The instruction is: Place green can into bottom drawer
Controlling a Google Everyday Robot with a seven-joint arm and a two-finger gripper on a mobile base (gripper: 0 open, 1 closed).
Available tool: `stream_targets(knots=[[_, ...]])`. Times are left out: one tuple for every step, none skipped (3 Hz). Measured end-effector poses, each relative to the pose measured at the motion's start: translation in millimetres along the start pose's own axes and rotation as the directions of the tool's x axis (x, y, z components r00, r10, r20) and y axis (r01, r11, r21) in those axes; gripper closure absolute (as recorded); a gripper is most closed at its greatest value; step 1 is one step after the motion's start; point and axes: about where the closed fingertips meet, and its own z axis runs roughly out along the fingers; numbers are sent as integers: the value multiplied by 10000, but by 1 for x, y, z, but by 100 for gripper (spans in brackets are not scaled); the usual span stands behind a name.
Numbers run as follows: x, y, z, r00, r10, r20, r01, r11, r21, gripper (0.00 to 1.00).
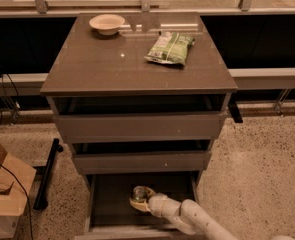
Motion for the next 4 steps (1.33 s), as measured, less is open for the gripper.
stream_targets(knots=[[24,-1,9,9993,80,-364,-74,9998,181,61],[38,-4,18,9978,44,-656,-29,9997,235,38],[43,-11,26,9957,-166,-912,183,9997,188,15],[61,-15,35,9898,-117,-1418,142,9998,168,0]])
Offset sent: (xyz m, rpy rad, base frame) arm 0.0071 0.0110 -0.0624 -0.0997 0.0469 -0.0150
